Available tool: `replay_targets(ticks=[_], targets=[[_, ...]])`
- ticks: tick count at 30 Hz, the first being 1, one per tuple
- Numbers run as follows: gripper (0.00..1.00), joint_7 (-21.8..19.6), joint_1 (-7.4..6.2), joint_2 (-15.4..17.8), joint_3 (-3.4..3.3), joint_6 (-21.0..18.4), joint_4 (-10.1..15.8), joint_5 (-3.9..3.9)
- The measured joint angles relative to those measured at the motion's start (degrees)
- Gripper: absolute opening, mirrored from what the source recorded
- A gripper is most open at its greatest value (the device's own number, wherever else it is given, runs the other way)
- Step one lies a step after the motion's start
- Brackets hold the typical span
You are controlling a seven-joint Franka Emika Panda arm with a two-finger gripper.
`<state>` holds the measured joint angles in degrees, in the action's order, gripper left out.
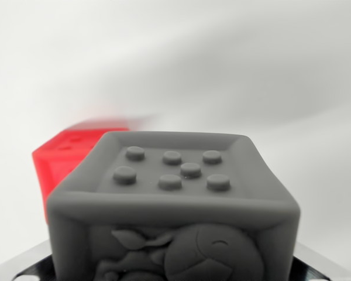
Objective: Destack cube
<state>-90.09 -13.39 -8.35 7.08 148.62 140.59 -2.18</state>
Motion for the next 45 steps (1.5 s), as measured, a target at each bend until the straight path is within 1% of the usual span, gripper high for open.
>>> replay_targets(ticks=[9,25,29,37,45], targets=[[0.00,1.4,1.32,0.9,-0.52,0.1,0.9,0.35],[0.00,4.2,3.71,2.2,-1.72,0.3,2.4,0.79],[0.00,5.0,4.44,2.6,-2.08,0.3,2.9,0.93],[0.00,6.3,5.49,3.1,-2.75,0.3,3.4,1.13],[0.00,7.8,6.70,3.6,-3.56,0.3,3.8,1.33]])
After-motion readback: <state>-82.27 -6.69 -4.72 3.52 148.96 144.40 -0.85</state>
